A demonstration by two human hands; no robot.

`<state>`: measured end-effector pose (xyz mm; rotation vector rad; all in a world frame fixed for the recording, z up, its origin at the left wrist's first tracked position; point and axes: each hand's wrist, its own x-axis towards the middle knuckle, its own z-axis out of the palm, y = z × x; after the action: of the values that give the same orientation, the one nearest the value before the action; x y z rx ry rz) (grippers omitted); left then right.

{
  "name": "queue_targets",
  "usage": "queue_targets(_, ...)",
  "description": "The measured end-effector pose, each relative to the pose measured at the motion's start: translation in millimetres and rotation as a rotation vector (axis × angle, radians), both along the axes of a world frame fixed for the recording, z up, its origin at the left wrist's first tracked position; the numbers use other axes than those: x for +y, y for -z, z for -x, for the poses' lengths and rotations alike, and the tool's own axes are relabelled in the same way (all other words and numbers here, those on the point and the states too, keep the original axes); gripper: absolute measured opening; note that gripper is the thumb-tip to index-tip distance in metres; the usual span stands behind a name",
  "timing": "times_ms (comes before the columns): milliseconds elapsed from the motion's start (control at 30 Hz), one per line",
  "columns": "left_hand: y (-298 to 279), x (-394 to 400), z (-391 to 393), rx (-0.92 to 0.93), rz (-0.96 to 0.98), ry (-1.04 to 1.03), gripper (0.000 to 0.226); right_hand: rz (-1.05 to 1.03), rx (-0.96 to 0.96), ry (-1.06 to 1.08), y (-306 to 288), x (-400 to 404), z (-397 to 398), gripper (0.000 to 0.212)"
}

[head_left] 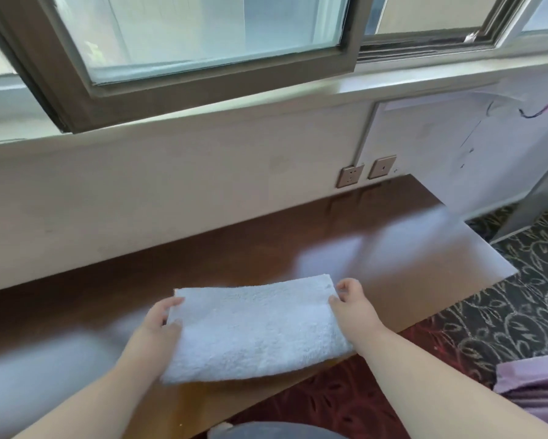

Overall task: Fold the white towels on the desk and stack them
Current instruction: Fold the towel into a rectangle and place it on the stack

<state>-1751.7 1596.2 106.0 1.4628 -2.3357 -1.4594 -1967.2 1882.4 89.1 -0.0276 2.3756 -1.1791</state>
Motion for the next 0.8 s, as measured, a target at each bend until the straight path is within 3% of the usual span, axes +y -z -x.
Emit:
queue_targets(167,9,-6,56,0.007,-0.043,0.140,0.039,-0.071,0.029,-0.059,2,-3,59,0.041)
queue_targets(267,11,-6,98,0.005,-0.009,0.203,0.042,-0.155,0.111,-0.172,-3,-9,99,0.043)
queue_targets(500,17,-2,184,-0.038,-0.033,0.286,0.082,-0.289,0.174,-0.399,-13,-24,207,0.067)
queue_targets(800,52,3,272,-0.150,0.053,0.159,0.084,-0.305,0.143,-0.589,28,-52,327,0.075)
